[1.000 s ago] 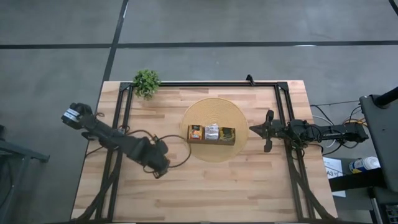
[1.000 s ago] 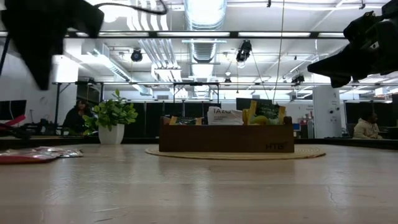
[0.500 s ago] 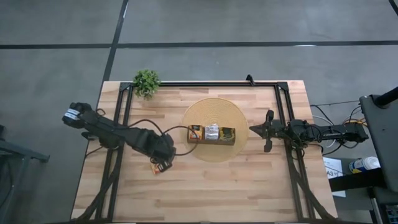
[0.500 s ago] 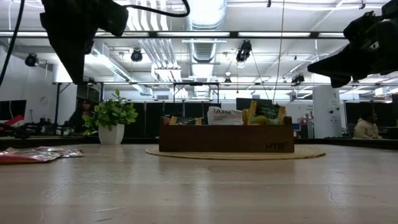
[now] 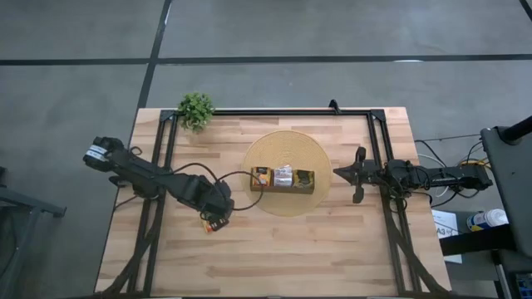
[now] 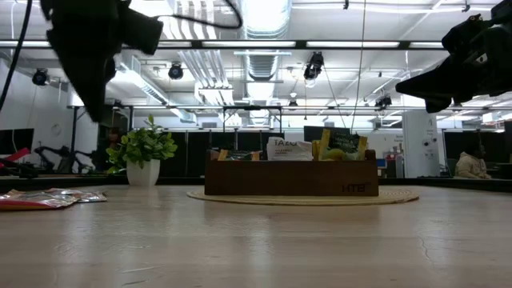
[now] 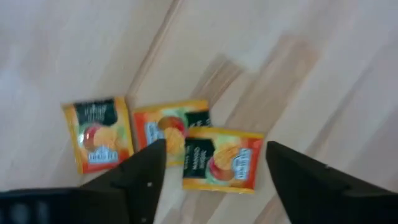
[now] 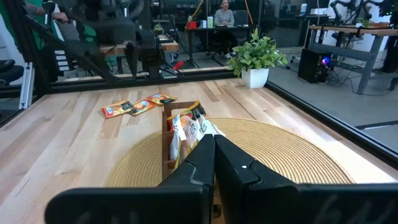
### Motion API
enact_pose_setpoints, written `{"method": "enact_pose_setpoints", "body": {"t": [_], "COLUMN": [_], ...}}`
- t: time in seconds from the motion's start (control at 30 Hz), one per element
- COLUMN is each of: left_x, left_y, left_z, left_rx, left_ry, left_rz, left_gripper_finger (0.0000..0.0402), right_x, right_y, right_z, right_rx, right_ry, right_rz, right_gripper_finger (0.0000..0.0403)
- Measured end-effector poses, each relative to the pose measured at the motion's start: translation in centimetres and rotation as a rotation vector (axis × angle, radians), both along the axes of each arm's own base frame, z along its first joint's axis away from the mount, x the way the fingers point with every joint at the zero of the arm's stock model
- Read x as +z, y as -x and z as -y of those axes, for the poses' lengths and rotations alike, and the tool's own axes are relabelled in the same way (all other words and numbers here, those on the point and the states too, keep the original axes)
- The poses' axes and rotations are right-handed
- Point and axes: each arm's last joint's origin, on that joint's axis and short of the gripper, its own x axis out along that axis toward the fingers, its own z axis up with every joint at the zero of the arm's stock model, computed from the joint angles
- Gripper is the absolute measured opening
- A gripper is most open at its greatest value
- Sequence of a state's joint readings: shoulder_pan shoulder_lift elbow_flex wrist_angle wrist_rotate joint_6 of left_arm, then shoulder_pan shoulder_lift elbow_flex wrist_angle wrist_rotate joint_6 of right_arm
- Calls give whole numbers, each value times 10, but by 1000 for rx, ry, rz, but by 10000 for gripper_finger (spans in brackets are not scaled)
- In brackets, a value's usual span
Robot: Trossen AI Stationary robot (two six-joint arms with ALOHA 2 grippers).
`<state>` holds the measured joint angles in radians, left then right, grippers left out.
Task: Pick & Place Tea
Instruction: Put the orange tea bag into the left section of the wooden organizer
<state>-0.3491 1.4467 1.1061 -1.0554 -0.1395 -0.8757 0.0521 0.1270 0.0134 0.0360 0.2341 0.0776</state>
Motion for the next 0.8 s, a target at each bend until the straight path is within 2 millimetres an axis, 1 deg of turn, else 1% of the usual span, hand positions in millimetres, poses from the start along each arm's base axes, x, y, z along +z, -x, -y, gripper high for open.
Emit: {"method": "enact_pose_setpoints", "body": {"t": [0.07,0.13,0.27,0.43,0.6,0.7,0.8], "left_x": [-11,-25,-56,-89,-111,-119,-121], "left_y": [4,7,13,23,26,29,31], "left_z": [0,2,6,8,7,6,5], "left_rx": [26,35,30,36,22,11,4], "left_ry": [17,62,173,236,255,240,237], "left_rz": [-26,-46,-74,-137,-111,-130,-139], "left_gripper_finger": [290,303,303,298,298,295,273], "right_x": [0,0,0,0,0,0,0], "right_y": [0,0,0,0,0,0,0], "right_z": [0,0,0,0,0,0,0], "right_rx": [0,0,0,0,0,0,0], "right_ry": [0,0,0,0,0,0,0], "right_rz": [0,0,0,0,0,0,0], "right_gripper_finger": [9,9,9,8,9,9,9]}}
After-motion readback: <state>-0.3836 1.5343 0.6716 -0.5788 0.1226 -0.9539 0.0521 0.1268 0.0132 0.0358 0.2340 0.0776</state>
